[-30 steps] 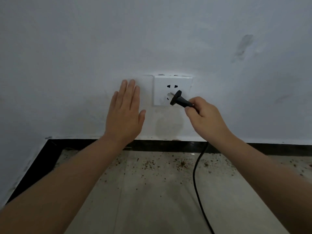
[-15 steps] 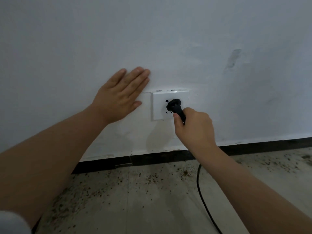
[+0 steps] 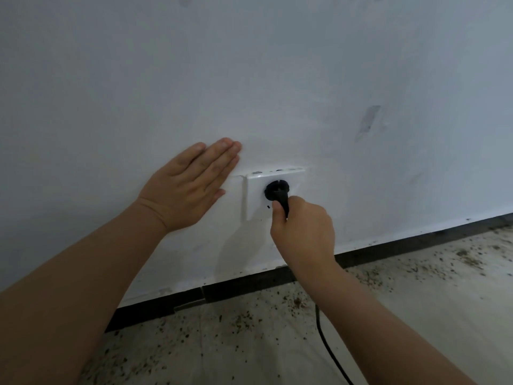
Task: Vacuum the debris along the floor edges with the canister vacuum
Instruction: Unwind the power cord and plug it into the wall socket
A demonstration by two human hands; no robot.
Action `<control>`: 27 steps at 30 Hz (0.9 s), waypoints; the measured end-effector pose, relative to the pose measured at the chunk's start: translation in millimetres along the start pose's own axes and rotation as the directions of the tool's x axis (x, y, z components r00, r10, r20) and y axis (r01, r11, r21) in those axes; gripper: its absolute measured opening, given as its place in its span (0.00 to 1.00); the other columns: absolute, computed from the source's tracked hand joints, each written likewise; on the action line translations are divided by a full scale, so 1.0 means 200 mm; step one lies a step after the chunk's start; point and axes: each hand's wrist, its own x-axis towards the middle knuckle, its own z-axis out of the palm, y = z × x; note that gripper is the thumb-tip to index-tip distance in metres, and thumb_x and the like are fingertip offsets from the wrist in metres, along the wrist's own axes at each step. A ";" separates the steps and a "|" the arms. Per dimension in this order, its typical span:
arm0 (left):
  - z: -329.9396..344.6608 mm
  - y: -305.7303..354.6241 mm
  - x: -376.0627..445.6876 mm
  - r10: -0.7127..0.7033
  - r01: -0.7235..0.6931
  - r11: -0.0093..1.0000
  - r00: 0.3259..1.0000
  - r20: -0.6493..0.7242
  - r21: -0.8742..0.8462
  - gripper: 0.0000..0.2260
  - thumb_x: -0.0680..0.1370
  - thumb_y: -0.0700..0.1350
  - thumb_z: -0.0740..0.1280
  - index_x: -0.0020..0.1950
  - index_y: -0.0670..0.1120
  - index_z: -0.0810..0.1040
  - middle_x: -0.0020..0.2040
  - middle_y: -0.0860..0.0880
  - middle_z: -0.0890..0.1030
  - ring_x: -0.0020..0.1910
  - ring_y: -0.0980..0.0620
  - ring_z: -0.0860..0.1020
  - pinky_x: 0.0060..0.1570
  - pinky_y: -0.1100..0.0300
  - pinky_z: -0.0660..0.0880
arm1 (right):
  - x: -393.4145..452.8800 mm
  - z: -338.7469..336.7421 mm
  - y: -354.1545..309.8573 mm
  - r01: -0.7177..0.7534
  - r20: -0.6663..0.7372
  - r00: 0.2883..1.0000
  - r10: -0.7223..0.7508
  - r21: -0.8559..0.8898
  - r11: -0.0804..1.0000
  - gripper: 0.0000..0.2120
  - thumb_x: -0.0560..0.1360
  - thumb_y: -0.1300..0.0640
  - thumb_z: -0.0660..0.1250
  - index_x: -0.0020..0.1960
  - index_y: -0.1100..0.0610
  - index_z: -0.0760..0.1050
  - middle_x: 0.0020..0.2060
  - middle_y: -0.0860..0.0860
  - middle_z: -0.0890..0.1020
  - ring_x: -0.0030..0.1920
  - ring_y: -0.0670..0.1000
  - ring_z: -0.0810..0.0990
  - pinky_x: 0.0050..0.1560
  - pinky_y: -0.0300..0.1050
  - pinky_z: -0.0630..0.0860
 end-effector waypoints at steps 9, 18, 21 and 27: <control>-0.02 0.00 0.01 -0.009 0.009 1.000 1.000 -0.006 -0.011 0.27 0.79 0.44 0.54 0.75 0.35 0.51 0.77 0.41 0.44 0.76 0.47 0.46 0.75 0.53 0.45 | 0.01 -0.03 -0.03 -0.042 0.015 0.999 0.041 0.067 0.997 0.17 0.81 0.52 0.54 0.37 0.60 0.62 0.30 0.47 0.64 0.31 0.49 0.66 0.26 0.35 0.55; -0.14 0.01 0.03 -0.056 0.060 0.998 0.982 0.178 -0.018 0.26 0.79 0.43 0.54 0.75 0.36 0.54 0.77 0.41 0.49 0.76 0.48 0.45 0.74 0.53 0.46 | 0.03 -0.08 -0.02 0.014 0.132 0.991 -0.023 0.063 0.998 0.13 0.81 0.57 0.54 0.39 0.59 0.66 0.33 0.50 0.69 0.33 0.50 0.68 0.26 0.37 0.54; -0.22 0.04 0.06 -0.119 0.115 0.993 0.956 0.270 0.031 0.23 0.79 0.45 0.54 0.73 0.36 0.60 0.74 0.41 0.59 0.76 0.49 0.45 0.73 0.51 0.48 | 0.01 -0.14 0.03 0.160 0.191 0.969 -0.159 0.012 0.987 0.14 0.82 0.50 0.50 0.46 0.57 0.68 0.33 0.51 0.70 0.35 0.51 0.69 0.26 0.39 0.55; -0.48 0.13 0.28 -0.171 0.231 0.972 0.835 0.523 -0.051 0.21 0.77 0.50 0.54 0.69 0.44 0.65 0.67 0.39 0.71 0.73 0.43 0.59 0.67 0.44 0.58 | 0.04 -0.45 0.22 0.336 0.235 0.922 -0.309 -0.088 0.938 0.20 0.81 0.50 0.50 0.69 0.58 0.65 0.57 0.55 0.76 0.57 0.56 0.73 0.48 0.46 0.70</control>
